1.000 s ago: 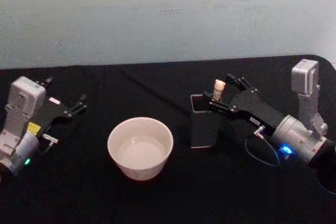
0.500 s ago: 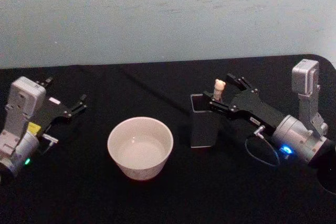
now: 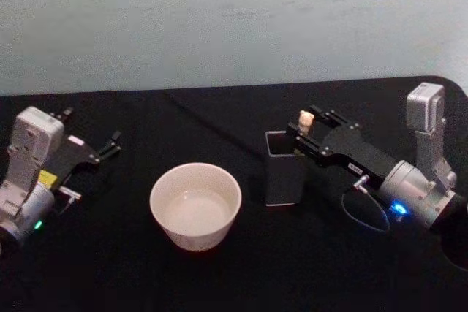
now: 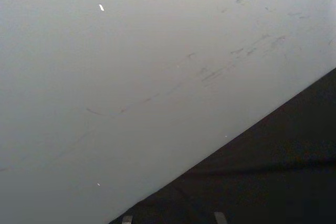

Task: Pick up the stirring spoon with one hand, stir inside the cup, then place it back in its original position.

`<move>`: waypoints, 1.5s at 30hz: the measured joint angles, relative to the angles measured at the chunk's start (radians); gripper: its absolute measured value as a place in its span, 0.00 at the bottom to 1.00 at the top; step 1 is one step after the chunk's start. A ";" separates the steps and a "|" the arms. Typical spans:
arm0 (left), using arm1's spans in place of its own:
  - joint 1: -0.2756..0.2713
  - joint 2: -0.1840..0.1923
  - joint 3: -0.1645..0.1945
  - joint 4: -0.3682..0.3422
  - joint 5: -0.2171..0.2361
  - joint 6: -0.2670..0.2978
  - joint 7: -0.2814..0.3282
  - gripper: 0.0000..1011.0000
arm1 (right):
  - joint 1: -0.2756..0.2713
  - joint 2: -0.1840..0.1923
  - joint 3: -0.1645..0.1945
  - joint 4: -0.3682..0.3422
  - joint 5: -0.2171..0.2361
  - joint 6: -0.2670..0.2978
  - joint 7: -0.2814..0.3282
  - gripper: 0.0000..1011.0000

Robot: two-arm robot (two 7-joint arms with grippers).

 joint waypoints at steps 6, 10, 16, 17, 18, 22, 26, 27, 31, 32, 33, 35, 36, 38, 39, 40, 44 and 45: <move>0.000 0.000 0.000 0.000 0.000 0.000 0.000 0.99 | 0.000 0.000 0.000 0.000 0.000 0.000 0.000 0.46; 0.000 0.000 0.000 0.000 0.000 0.000 0.000 0.99 | 0.000 0.000 0.000 0.000 0.000 0.000 0.000 0.34; 0.000 0.000 0.000 0.000 0.000 0.000 0.000 0.99 | 0.000 0.000 0.000 0.000 0.000 0.000 0.000 0.21; 0.000 0.000 0.000 0.000 0.000 0.000 0.000 0.99 | 0.000 0.000 0.000 0.000 0.000 0.000 0.000 0.21; 0.000 0.000 0.000 0.000 0.000 0.000 0.000 0.99 | 0.000 0.000 0.000 0.000 0.000 0.000 0.000 0.21; 0.000 0.000 0.000 0.000 0.000 0.000 0.000 0.99 | 0.000 0.000 0.000 0.000 0.000 0.000 0.000 0.21; 0.000 0.000 0.000 0.000 0.000 0.000 0.000 0.99 | 0.000 0.000 0.000 0.000 0.000 0.000 0.000 0.21; 0.000 0.000 0.000 0.000 0.000 0.000 0.000 0.99 | 0.000 0.000 0.000 0.000 0.000 0.000 0.000 0.21; 0.000 0.000 0.000 0.000 0.000 0.000 0.000 0.99 | 0.000 0.000 0.000 0.000 0.000 0.000 0.001 0.21; 0.000 0.000 0.000 0.000 0.000 0.000 0.000 0.99 | 0.000 0.000 0.000 0.000 0.000 0.000 0.002 0.21; 0.000 0.000 0.000 0.000 0.000 0.000 0.000 0.99 | 0.000 0.001 -0.001 0.001 0.000 0.000 0.003 0.21; 0.000 0.000 0.000 0.000 0.000 0.000 0.000 0.99 | 0.001 0.001 -0.002 0.001 0.000 0.000 0.005 0.21; 0.000 0.000 0.000 0.000 0.000 0.000 0.000 0.99 | 0.002 0.001 -0.002 0.001 -0.001 0.000 0.006 0.21; 0.000 0.000 0.000 0.000 0.000 0.000 0.000 0.99 | 0.003 0.001 -0.003 0.001 -0.001 0.000 0.009 0.21; 0.000 0.000 0.000 0.000 0.000 0.000 0.000 0.99 | 0.003 0.002 -0.003 0.001 -0.001 0.000 0.011 0.21; 0.000 0.000 0.000 0.000 0.000 0.000 0.000 0.99 | 0.003 0.002 -0.003 0.000 -0.001 0.001 0.012 0.21; 0.000 0.000 0.000 0.000 0.000 0.000 0.000 0.99 | 0.002 0.004 -0.001 -0.013 0.006 0.008 0.016 0.21; 0.000 0.000 0.000 0.000 0.000 0.000 0.000 0.99 | 0.001 0.005 0.000 -0.016 0.009 0.009 0.017 0.21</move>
